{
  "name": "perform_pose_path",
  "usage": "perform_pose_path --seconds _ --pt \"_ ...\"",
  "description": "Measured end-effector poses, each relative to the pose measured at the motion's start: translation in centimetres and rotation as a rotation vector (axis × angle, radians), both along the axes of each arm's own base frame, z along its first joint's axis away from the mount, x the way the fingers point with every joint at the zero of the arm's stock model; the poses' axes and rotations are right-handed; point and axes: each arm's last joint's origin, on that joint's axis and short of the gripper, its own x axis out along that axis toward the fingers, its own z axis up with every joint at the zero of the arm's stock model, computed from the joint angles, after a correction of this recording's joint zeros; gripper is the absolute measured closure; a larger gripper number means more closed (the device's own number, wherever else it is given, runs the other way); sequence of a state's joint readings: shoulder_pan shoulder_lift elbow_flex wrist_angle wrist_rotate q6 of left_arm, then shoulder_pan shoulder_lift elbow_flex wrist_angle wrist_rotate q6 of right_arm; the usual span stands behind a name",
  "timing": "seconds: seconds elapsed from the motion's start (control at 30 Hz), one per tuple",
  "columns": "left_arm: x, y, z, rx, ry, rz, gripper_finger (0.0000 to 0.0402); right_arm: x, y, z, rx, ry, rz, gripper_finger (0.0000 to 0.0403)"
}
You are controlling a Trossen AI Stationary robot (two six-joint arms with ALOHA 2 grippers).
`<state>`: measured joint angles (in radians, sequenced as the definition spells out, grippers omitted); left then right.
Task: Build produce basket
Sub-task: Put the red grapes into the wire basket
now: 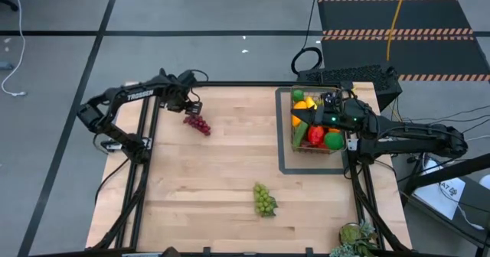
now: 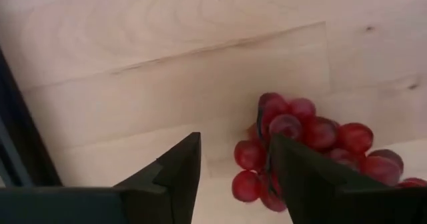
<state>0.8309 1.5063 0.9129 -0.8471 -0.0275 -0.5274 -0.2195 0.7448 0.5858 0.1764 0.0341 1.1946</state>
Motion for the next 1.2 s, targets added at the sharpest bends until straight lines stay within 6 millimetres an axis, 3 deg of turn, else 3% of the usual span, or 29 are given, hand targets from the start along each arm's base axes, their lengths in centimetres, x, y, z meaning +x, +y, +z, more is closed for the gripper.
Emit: perform_pose_path --seconds 0.37,0.77,1.2 --pt "0.0 -0.2 -2.1 0.046 -0.071 0.019 0.0224 0.0 0.0 0.0 -0.009 0.003 0.001 0.0127" --pt "0.1 -0.1 -2.4 0.067 -0.107 0.021 0.0229 0.0 0.0 0.0 -0.013 0.004 0.001 0.0127" --pt "0.4 0.2 -2.3 0.106 -0.131 -0.007 0.0286 0.0 0.0 0.0 -0.027 0.008 0.002 0.0127"
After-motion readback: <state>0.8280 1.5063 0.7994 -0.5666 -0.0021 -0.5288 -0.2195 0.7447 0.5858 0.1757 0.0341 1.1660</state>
